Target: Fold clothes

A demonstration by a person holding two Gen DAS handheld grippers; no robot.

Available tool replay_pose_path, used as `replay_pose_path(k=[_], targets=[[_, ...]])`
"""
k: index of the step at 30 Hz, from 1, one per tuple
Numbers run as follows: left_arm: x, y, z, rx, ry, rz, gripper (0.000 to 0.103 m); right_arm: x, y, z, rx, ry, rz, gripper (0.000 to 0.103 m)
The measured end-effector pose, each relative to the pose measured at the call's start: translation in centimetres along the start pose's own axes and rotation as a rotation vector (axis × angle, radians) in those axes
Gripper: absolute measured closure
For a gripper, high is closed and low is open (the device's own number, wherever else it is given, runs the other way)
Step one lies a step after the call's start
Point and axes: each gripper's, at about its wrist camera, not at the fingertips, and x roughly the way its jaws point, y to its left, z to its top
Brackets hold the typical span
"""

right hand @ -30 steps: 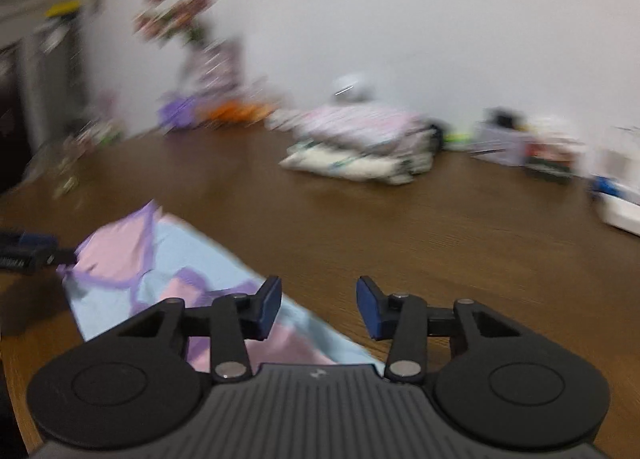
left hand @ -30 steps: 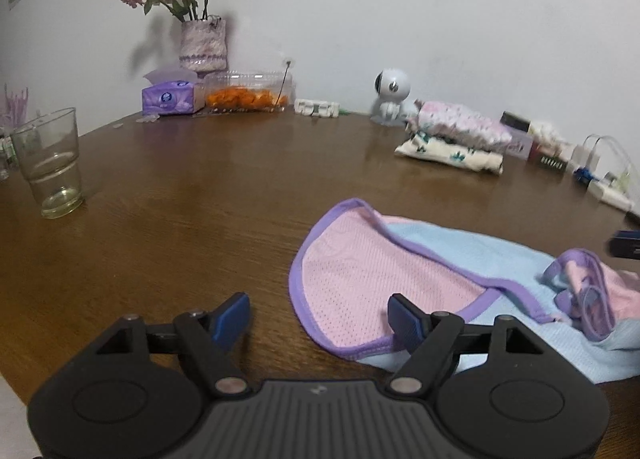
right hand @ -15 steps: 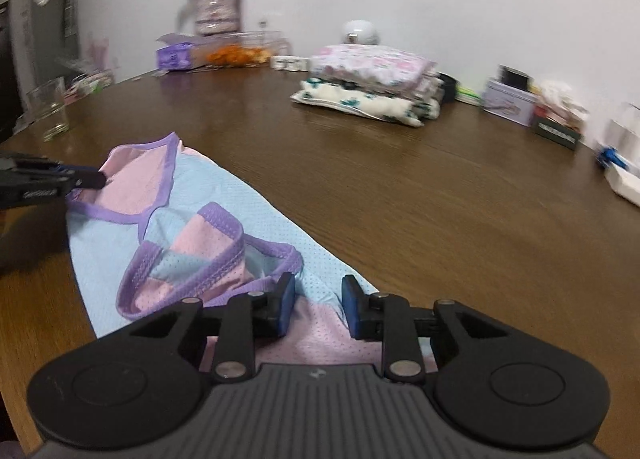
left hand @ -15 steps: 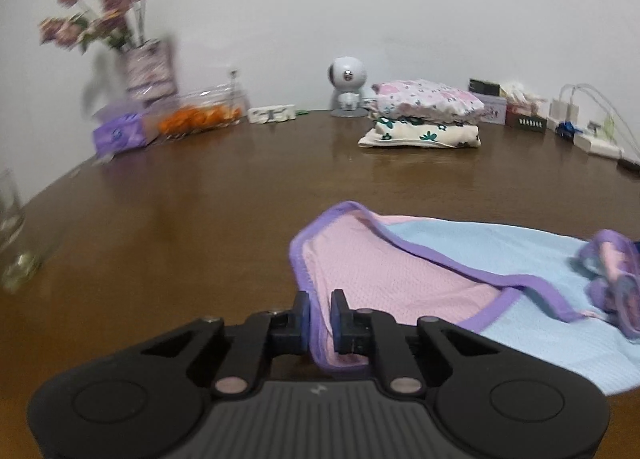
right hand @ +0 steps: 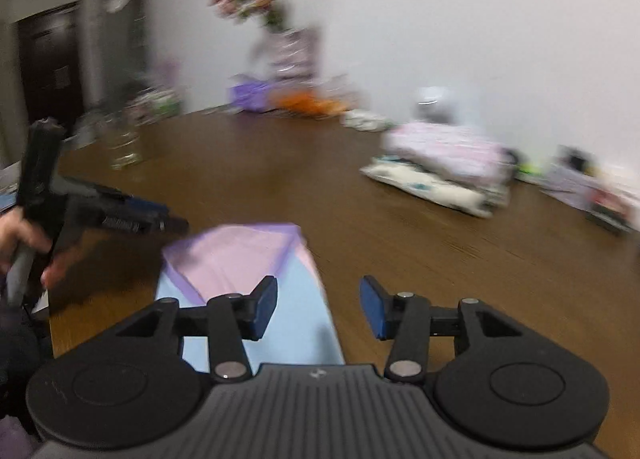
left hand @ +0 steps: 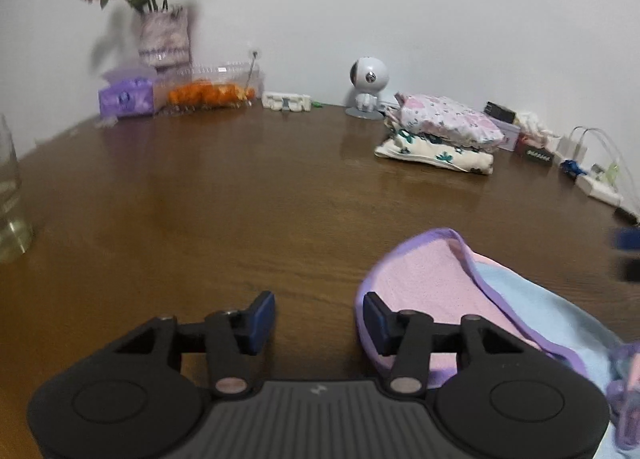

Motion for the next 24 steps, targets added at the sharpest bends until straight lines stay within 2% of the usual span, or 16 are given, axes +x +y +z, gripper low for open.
replay_pose_path(k=[2,4,7,8,9,10,12,15,18,21,24], targets=[[-0.2,-0.3,-0.5,-0.006,0.011,-0.023,0.056,4.9,-0.7,2.0,0.000,0.085,0.058,0.061],[-0.2,-0.8,-0.9,0.011,0.018,-0.038,0.056,8.8,-0.5,2.7,-0.014,0.171,0.055,0.069],[0.2,-2.3,-0.8,0.089,0.024,-0.047,0.063,10.8,0.0,2.3,-0.031,0.199,0.028,0.074],[0.3,-2.7,-0.7,0.115,0.025,-0.050,0.081,10.7,-0.1,2.3,-0.019,0.196,0.027,0.077],[0.5,-3.2,-0.7,0.142,0.027,-0.054,0.100,10.6,-0.2,2.2,-0.008,0.193,0.027,0.087],[0.9,-3.6,-0.5,0.158,0.034,-0.076,0.101,10.5,-0.2,2.1,0.004,0.190,0.026,0.100],[1.9,-4.3,0.2,0.184,0.044,-0.129,0.102,10.1,-0.2,2.0,0.015,0.204,-0.005,0.102],[4.7,-6.0,2.1,0.213,0.058,-0.169,0.102,8.7,-1.0,1.1,0.014,0.204,-0.165,0.102],[7.8,-9.3,5.1,0.253,0.069,-0.206,0.102,6.3,-4.1,-1.0,0.140,0.195,-0.232,0.102],[10.0,-14.2,7.3,0.360,0.034,-0.186,0.102,2.8,-7.7,-3.1,0.299,0.136,-0.291,0.102],[11.8,-18.1,8.5,0.411,0.017,-0.201,0.102,0.1,-10.4,-4.7,0.416,0.075,-0.352,0.102]])
